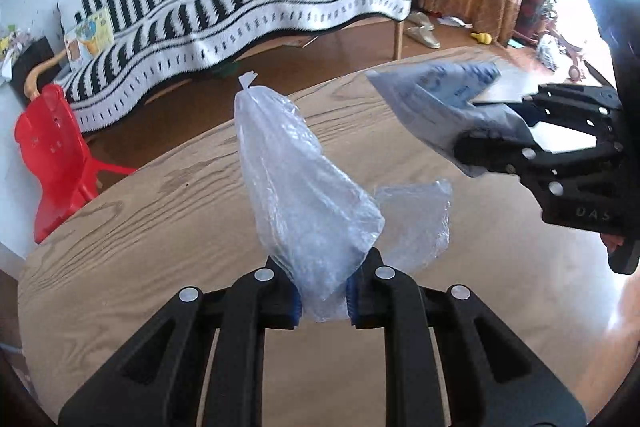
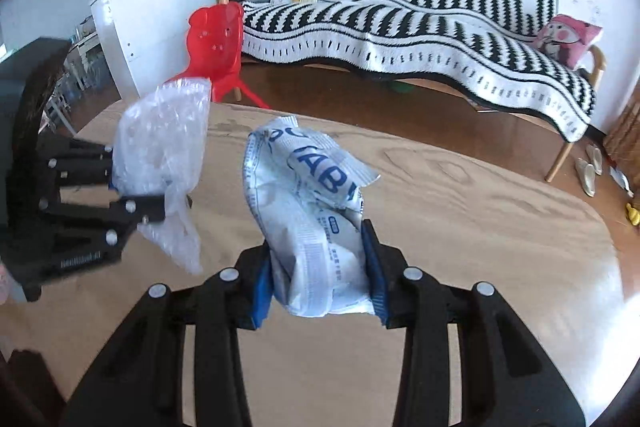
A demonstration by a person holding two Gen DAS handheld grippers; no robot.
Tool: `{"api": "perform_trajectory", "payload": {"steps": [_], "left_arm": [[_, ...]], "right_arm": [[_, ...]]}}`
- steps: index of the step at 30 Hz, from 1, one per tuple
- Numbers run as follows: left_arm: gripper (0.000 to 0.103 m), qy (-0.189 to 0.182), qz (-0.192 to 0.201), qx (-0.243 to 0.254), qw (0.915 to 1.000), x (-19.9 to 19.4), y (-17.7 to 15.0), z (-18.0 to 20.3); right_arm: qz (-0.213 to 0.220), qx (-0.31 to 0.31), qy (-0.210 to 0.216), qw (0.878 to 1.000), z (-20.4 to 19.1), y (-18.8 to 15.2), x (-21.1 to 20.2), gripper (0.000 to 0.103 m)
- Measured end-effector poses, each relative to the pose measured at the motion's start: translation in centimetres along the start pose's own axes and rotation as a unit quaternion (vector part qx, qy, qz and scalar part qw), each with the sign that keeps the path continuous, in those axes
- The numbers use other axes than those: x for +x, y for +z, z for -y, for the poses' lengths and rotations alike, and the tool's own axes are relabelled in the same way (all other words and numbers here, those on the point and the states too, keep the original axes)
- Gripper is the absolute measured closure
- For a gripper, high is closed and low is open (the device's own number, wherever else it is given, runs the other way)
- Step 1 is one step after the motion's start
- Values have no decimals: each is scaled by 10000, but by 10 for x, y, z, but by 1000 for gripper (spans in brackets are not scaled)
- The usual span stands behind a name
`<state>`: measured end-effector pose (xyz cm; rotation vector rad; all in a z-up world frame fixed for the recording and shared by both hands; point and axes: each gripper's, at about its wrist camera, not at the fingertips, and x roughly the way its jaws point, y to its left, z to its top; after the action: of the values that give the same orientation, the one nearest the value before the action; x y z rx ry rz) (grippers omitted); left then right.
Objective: Collect trash
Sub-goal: 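Carry plastic bag and blue-white packet over the bin and open both tools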
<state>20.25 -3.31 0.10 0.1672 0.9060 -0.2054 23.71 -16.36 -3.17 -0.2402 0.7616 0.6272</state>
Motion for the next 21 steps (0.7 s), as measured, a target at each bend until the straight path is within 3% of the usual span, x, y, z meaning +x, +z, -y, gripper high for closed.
{"api": "perform_trajectory", "payload": {"steps": [6, 11, 17, 21], "left_arm": [[88, -38, 303, 209, 9993, -76, -12, 55], [88, -401, 508, 527, 9965, -128, -28, 120], [87, -1290, 421, 798, 9875, -146, -67, 225], [87, -2105, -58, 860, 9738, -130, -112, 300]], "right_arm": [[28, 419, -540, 9977, 10, -66, -106, 64], [246, 927, -793, 9922, 16, -136, -192, 64], [449, 1740, -1104, 9775, 26, -223, -271, 63], [620, 2424, -1223, 9604, 37, -281, -301, 63]]}}
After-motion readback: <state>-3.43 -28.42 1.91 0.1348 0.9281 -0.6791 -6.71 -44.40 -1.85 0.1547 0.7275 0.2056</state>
